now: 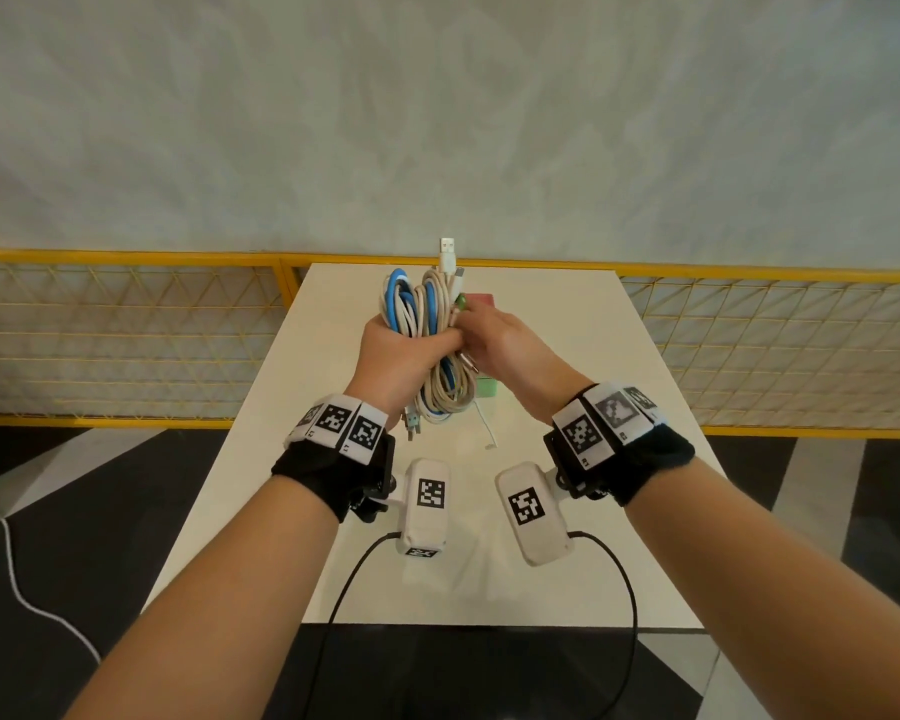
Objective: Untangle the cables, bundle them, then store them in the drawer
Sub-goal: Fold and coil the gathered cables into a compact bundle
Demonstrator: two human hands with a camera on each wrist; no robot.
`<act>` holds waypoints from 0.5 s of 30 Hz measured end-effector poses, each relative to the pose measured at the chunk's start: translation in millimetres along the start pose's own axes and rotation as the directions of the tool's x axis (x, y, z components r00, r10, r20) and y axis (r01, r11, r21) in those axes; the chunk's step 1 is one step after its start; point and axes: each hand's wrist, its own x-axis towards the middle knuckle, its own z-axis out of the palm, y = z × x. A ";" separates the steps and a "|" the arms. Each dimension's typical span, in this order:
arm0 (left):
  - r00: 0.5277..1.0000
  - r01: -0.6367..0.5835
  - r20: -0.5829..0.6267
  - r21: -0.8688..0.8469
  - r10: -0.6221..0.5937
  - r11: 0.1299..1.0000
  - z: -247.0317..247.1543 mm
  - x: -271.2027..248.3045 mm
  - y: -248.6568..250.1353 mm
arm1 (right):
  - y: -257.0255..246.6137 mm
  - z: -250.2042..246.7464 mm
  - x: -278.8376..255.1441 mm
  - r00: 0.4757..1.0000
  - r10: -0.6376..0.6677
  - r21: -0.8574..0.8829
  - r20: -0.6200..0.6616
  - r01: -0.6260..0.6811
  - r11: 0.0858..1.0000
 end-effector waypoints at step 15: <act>0.996 0.030 0.084 -0.090 -0.023 0.995 -29.4 -10.8 13.6 | 40.8 12.4 -4.4 0.950 0.237 0.275 -0.203 -0.177 0.945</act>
